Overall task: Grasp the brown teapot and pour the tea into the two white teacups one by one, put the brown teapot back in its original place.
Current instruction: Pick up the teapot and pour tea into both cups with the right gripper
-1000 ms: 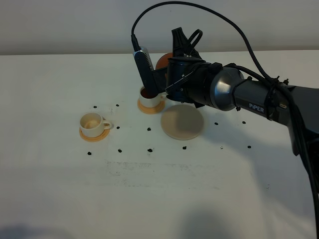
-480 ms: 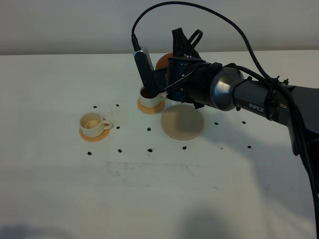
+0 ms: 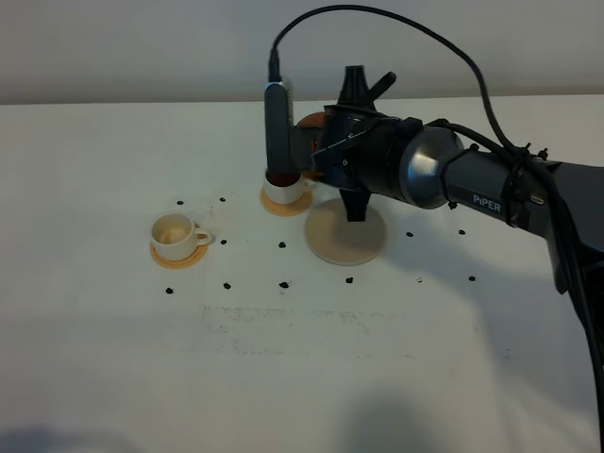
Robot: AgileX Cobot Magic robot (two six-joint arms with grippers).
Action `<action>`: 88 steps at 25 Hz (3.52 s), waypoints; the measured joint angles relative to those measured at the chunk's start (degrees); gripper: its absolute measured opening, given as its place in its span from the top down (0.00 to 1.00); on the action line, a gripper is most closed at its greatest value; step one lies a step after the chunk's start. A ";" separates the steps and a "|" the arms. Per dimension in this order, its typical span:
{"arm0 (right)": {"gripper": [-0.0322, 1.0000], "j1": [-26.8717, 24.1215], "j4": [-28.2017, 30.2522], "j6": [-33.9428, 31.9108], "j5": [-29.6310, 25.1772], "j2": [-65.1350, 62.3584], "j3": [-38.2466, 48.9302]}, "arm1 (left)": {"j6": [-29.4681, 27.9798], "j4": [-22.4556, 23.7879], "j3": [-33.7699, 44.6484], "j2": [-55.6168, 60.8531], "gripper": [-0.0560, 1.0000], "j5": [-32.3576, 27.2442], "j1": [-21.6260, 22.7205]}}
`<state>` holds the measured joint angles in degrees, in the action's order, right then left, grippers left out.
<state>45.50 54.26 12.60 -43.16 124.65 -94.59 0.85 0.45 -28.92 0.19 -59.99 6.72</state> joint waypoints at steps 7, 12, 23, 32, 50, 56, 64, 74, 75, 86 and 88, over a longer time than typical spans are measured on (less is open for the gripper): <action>0.88 -3.65 -13.01 -3.06 1.09 -2.65 -0.30 | 0.00 0.00 0.00 0.00 0.48 0.00 0.00; 0.88 -7.72 -23.43 -3.06 -0.09 -3.11 -3.98 | 0.00 0.00 0.00 0.00 0.48 0.00 0.00; 0.88 -14.68 -42.12 1.22 -1.34 -2.74 -7.58 | 0.00 0.00 0.00 0.00 0.48 0.00 0.00; 0.88 -16.53 -44.80 1.56 -0.79 2.41 -8.10 | 0.00 0.00 0.00 0.00 0.48 0.00 0.00; 0.88 -16.57 -47.16 1.61 0.81 7.41 -9.38 | 0.00 0.00 0.00 0.00 0.48 0.04 0.00; 0.88 -16.20 -46.99 1.61 -1.54 4.78 -9.38 | 0.00 0.00 0.00 0.00 0.48 0.04 0.00; 0.88 -11.88 -42.12 1.67 -3.50 -3.90 -9.38 | 0.00 0.00 0.00 0.00 0.48 0.04 0.00; 0.88 -2.60 -38.76 1.55 -8.28 -5.31 -9.38 | 0.00 0.00 0.00 0.00 0.48 0.04 0.00; 0.88 -1.68 -38.49 1.48 -8.34 -5.31 -9.38 | 0.00 0.00 0.00 0.00 0.48 0.04 0.00; 0.88 5.84 -30.87 -1.59 -9.72 -5.31 -7.71 | 0.00 0.00 0.00 0.00 0.48 0.04 0.00; 0.88 6.64 -30.26 -1.81 -9.67 -5.06 -6.25 | 0.00 0.00 0.00 0.00 0.48 0.04 0.00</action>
<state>52.13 24.00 10.79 -52.83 119.59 -100.84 0.85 0.45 -28.92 0.19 -59.95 6.72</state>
